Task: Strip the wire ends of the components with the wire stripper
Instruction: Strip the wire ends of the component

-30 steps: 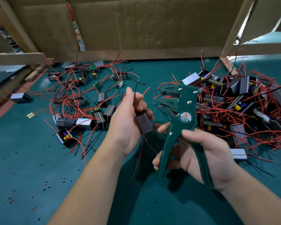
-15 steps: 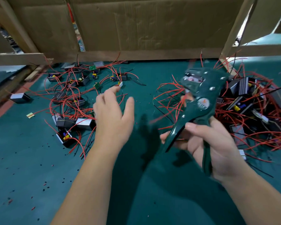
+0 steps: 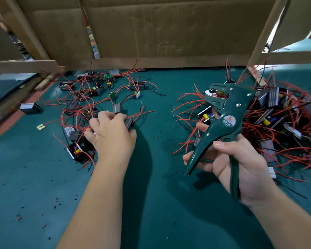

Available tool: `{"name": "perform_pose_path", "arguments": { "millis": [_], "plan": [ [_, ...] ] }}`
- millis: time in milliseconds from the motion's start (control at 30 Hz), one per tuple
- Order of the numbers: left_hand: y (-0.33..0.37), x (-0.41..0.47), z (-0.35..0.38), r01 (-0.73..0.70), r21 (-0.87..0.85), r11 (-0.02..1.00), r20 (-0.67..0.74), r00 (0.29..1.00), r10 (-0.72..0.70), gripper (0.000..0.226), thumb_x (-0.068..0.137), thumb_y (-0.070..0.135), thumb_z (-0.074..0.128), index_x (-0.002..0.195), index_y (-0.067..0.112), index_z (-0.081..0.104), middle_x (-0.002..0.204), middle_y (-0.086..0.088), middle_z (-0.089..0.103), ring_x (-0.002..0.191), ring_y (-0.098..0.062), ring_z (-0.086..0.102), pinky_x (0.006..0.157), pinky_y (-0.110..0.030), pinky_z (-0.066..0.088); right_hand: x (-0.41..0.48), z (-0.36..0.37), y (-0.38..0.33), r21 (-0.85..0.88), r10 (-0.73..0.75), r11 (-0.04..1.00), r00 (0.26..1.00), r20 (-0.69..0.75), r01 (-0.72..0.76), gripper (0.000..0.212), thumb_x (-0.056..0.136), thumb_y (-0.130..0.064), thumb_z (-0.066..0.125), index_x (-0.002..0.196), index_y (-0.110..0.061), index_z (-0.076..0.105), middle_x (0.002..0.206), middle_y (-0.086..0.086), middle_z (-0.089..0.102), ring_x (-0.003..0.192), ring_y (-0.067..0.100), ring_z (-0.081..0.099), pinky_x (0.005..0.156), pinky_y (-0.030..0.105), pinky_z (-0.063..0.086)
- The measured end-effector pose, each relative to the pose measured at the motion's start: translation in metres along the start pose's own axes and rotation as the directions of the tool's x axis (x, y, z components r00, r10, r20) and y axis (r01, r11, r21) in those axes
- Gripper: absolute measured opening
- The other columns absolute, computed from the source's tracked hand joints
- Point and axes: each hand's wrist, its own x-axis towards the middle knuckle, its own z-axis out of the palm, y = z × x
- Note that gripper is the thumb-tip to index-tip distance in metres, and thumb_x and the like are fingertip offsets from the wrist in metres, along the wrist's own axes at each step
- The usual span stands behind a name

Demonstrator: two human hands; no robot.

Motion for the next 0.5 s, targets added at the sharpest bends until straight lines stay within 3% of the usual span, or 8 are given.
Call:
{"name": "perform_pose_path", "arguments": {
  "millis": [133, 200, 267, 333, 400, 433, 500],
  "plan": [
    [0.000, 0.003, 0.000, -0.032, -0.007, 0.999, -0.045, 0.998, 0.031, 0.029, 0.078, 0.037, 0.074, 0.105, 0.031, 0.069, 0.120, 0.000, 0.052, 0.114, -0.031, 0.037, 0.092, -0.041, 0.021, -0.001, 0.001, -0.004, 0.049, 0.033, 0.998, 0.999, -0.008, -0.033, 0.037, 0.070, -0.008, 0.051, 0.107, -0.008, 0.056, 0.096, 0.016, 0.064, 0.068, 0.049, 0.064, 0.062, 0.054, 0.054],
    [0.003, 0.003, 0.000, -0.075, -0.030, 0.997, -0.051, 0.996, 0.074, 0.022, 0.080, 0.040, 0.071, 0.099, 0.030, 0.067, 0.109, 0.005, 0.060, 0.108, -0.026, 0.046, 0.087, -0.037, 0.018, -0.001, 0.002, -0.006, 0.087, 0.066, 0.994, 0.997, 0.043, -0.070, 0.052, 0.066, -0.011, 0.065, 0.117, -0.009, 0.055, 0.096, 0.022, 0.061, 0.069, 0.049, 0.064, 0.065, 0.057, 0.053],
    [0.009, 0.001, -0.003, -0.119, -0.240, 0.964, -0.094, 0.991, 0.099, 0.013, 0.081, 0.037, 0.067, 0.087, 0.028, 0.060, 0.084, 0.014, 0.062, 0.089, -0.014, 0.055, 0.079, -0.030, 0.017, -0.002, 0.003, -0.008, 0.108, 0.105, 0.987, 0.983, 0.149, -0.122, 0.071, 0.059, -0.019, 0.077, 0.127, -0.012, 0.056, 0.092, 0.025, 0.062, 0.071, 0.049, 0.063, 0.068, 0.058, 0.052],
    [0.018, -0.003, -0.009, -0.100, -0.623, 0.776, -0.070, 0.995, 0.073, 0.018, 0.083, 0.026, 0.067, 0.075, 0.022, 0.052, 0.071, 0.014, 0.061, 0.069, -0.003, 0.057, 0.079, -0.028, 0.032, -0.004, 0.004, -0.008, 0.119, 0.146, 0.976, 0.957, 0.249, -0.180, 0.078, 0.060, -0.022, 0.077, 0.135, -0.018, 0.053, 0.089, 0.026, 0.062, 0.073, 0.048, 0.063, 0.070, 0.057, 0.051],
    [0.026, -0.007, -0.016, 0.017, -0.908, 0.418, 0.046, 0.997, 0.059, 0.024, 0.087, 0.010, 0.065, 0.072, 0.018, 0.047, 0.074, 0.003, 0.068, 0.063, -0.007, 0.065, 0.067, -0.025, 0.048, -0.004, 0.004, -0.007, 0.116, 0.187, 0.966, 0.937, 0.295, -0.229, 0.084, 0.059, -0.026, 0.080, 0.137, -0.019, 0.050, 0.089, 0.027, 0.062, 0.074, 0.047, 0.063, 0.071, 0.057, 0.051],
    [0.028, -0.009, -0.017, 0.088, -0.960, 0.266, 0.113, 0.990, 0.080, 0.023, 0.089, 0.006, 0.063, 0.075, 0.016, 0.048, 0.075, -0.001, 0.071, 0.061, -0.012, 0.068, 0.062, -0.023, 0.051, -0.004, 0.005, -0.007, 0.111, 0.205, 0.963, 0.933, 0.297, -0.247, 0.085, 0.058, -0.027, 0.081, 0.137, -0.018, 0.050, 0.089, 0.028, 0.061, 0.074, 0.046, 0.063, 0.072, 0.058, 0.050],
    [0.031, -0.011, -0.019, 0.167, -0.974, 0.155, 0.188, 0.972, 0.140, 0.016, 0.093, 0.006, 0.059, 0.081, 0.013, 0.050, 0.074, -0.003, 0.073, 0.057, -0.014, 0.068, 0.058, -0.020, 0.053, -0.004, 0.005, -0.006, 0.099, 0.236, 0.957, 0.929, 0.285, -0.273, 0.086, 0.057, -0.027, 0.081, 0.137, -0.017, 0.050, 0.090, 0.029, 0.061, 0.074, 0.046, 0.062, 0.073, 0.059, 0.050]
  ]
}}
